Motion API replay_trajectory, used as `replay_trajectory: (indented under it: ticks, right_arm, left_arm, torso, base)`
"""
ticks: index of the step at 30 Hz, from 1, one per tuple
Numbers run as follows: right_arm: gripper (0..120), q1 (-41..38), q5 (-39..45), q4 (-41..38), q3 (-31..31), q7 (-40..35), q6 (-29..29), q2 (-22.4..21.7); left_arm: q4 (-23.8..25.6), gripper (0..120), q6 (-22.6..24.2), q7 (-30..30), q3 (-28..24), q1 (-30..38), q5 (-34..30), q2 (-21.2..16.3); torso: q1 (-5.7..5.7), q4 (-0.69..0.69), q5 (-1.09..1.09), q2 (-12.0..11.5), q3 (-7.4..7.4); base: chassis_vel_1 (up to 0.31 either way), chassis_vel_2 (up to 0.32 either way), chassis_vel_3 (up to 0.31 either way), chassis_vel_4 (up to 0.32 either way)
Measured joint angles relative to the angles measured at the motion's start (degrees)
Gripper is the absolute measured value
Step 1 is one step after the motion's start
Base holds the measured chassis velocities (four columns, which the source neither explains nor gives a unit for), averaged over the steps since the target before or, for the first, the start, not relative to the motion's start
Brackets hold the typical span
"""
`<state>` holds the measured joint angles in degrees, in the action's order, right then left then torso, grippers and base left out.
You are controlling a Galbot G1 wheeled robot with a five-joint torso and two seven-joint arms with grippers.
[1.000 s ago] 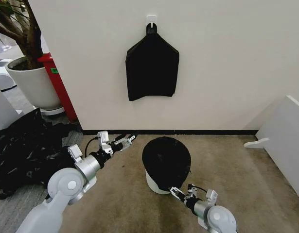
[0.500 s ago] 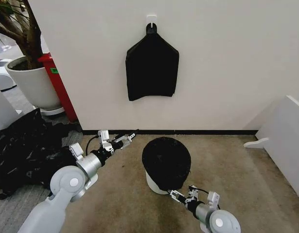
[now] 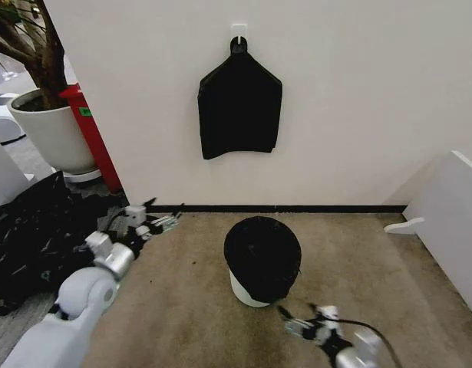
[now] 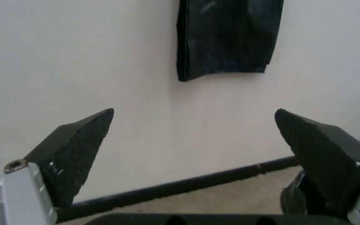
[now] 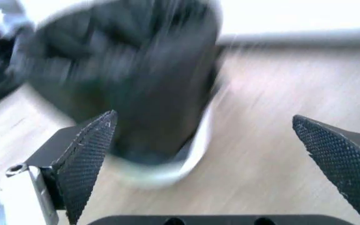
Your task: Place the garbage bag over the trash bin.
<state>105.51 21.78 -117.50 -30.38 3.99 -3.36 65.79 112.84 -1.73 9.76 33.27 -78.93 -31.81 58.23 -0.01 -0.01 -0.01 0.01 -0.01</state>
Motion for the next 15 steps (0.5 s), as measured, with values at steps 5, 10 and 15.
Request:
replay_trajectory:
  ticks: [5,10,15]
  right_arm:
    - [100,-1.9,-7.45,-5.11,-5.8,-3.87,-3.49,10.77]
    - [100,-2.98,-7.59,-11.5,-6.23,-3.64,0.13,17.39]
    - [100,-1.42,-7.89,-14.48,-5.16,-1.7,1.4,21.08]
  left_arm:
    - [5.39,100,-5.82,-1.34,2.28,-11.23,5.49,5.7]
    - [11.18,100,-8.56,-2.0,3.16,-20.56,10.63,10.84]
    - [16.65,100,-7.52,-1.75,3.28,-24.72,15.55,13.74]
  torso:
    - [0.0,0.01,0.01,0.0,0.0]
    - [0.0,0.03,0.02,0.0,0.0]
    - [0.0,0.02,0.01,0.0,0.0]
  base:
    - [0.0,0.0,0.0,0.0]
    - [0.0,0.0,0.0,0.0]
    - [0.0,0.0,0.0,0.0]
